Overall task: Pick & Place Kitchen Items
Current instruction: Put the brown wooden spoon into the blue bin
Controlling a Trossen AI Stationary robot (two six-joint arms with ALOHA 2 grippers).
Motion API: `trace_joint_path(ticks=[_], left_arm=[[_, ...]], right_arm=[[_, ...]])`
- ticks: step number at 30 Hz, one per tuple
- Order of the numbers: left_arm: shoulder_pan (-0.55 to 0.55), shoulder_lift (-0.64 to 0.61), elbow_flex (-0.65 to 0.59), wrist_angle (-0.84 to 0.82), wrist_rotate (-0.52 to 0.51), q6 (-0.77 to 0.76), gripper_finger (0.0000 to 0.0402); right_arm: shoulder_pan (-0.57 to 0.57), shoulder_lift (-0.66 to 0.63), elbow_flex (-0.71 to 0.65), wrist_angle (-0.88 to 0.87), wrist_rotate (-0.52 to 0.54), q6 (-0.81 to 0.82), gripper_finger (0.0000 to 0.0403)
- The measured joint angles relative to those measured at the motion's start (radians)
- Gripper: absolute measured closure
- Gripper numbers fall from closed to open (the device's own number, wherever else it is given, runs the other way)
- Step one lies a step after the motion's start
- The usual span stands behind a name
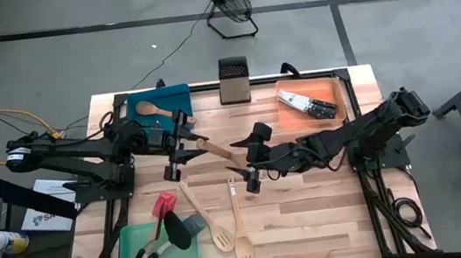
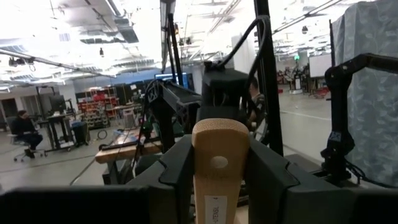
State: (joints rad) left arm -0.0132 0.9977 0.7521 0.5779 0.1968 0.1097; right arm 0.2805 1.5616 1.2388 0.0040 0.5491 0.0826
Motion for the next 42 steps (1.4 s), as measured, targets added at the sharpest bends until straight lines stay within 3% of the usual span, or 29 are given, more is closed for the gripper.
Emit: trace_joint_path(ticks=[9, 15, 19, 25, 36, 42], left_arm=[[0.0, -0.015, 0.001, -0.081, -0.135, 0.075, 0.0295], [0.0, -0.031, 0.072, -0.355, -0.3, 0.162, 0.0295], [0.0, -0.024, 0.152, -0.526, -0.393, 0.235, 0.0295], [0.0, -0.018, 0.219, -0.641, -0.479, 0.312, 0.0295], [0.001, -0.018, 0.235, -0.766, -0.66, 0.569, 0.0295], [0.001, -0.011, 0.235, -0.876, -0.792, 0.579, 0.0295]], right_arm=[[0.033, -0.047, 0.0, -0.1, 0.055, 0.019, 0.0103], [0.04, -0.094, 0.0, -0.235, 0.132, 0.096, 0.0105], [0.04, -0.102, 0.0, -0.27, 0.133, 0.129, 0.0105], [0.034, -0.102, 0.0, -0.291, 0.132, 0.151, 0.0105], [0.031, -0.102, 0.0, -0.294, 0.129, 0.161, 0.0105], [0.027, -0.101, 0.0, -0.294, 0.129, 0.161, 0.0105]])
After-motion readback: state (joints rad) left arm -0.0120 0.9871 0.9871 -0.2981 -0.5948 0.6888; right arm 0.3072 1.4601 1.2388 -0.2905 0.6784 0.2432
